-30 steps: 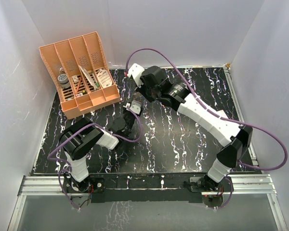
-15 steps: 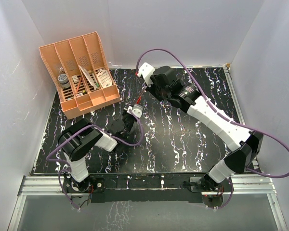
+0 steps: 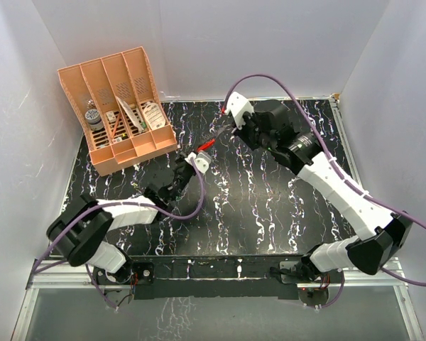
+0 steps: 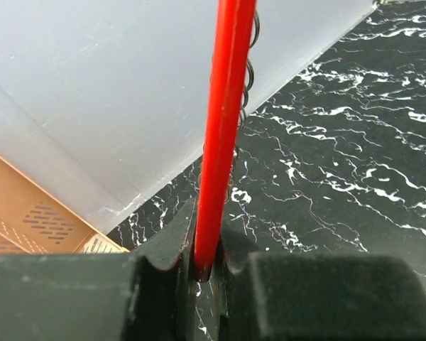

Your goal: Put the keys on the keyring

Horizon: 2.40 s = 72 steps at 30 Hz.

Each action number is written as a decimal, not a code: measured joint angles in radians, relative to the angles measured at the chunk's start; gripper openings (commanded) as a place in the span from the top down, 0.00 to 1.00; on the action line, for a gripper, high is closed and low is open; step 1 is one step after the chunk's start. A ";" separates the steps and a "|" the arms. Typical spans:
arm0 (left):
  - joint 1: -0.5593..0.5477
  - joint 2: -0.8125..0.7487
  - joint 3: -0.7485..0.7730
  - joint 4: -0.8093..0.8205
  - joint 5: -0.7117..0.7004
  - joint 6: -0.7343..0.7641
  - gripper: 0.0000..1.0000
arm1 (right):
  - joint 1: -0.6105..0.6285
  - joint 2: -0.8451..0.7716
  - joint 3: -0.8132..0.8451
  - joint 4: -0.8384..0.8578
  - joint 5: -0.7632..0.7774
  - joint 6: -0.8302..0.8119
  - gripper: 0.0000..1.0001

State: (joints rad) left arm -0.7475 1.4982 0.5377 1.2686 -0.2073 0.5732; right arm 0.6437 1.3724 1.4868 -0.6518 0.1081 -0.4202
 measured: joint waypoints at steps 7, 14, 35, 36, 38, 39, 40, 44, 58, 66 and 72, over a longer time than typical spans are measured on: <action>0.011 -0.156 0.065 -0.352 0.042 0.003 1.00 | -0.077 -0.022 -0.028 0.034 -0.126 -0.008 1.00; 0.030 -0.213 0.096 -0.565 0.040 -0.003 1.00 | -0.107 -0.021 -0.045 0.033 -0.220 -0.016 1.00; 0.080 -0.238 0.116 -0.775 0.023 -0.048 1.00 | -0.129 0.050 -0.046 0.028 -0.341 -0.018 1.00; 0.081 -0.238 0.117 -0.784 0.023 -0.052 1.00 | -0.130 0.055 -0.048 0.028 -0.341 -0.014 1.00; 0.082 -0.238 0.117 -0.807 0.021 -0.061 1.00 | -0.132 0.065 -0.063 0.029 -0.347 -0.004 1.00; 0.082 -0.238 0.117 -0.821 0.021 -0.063 1.00 | -0.135 0.071 -0.072 0.028 -0.352 0.002 1.00; 0.082 -0.238 0.117 -0.832 0.021 -0.066 1.00 | -0.138 0.079 -0.081 0.027 -0.359 0.006 1.00; 0.082 -0.235 0.117 -0.889 0.025 -0.073 1.00 | -0.156 0.106 -0.112 0.035 -0.399 0.024 1.00; 0.080 -0.130 0.134 -0.954 0.002 -0.043 1.00 | -0.209 0.182 -0.227 0.103 -0.505 0.064 1.00; 0.072 -0.019 0.047 -0.778 -0.074 0.014 1.00 | -0.230 0.275 -0.242 0.139 -0.564 0.078 1.00; 0.068 0.057 0.010 -0.667 -0.103 0.035 1.00 | -0.236 0.343 -0.242 0.156 -0.591 0.095 1.00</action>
State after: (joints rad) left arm -0.6796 1.5551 0.5472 0.6014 -0.3107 0.6083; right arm 0.4080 1.7149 1.2446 -0.4961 -0.4828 -0.3256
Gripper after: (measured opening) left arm 0.074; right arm 0.024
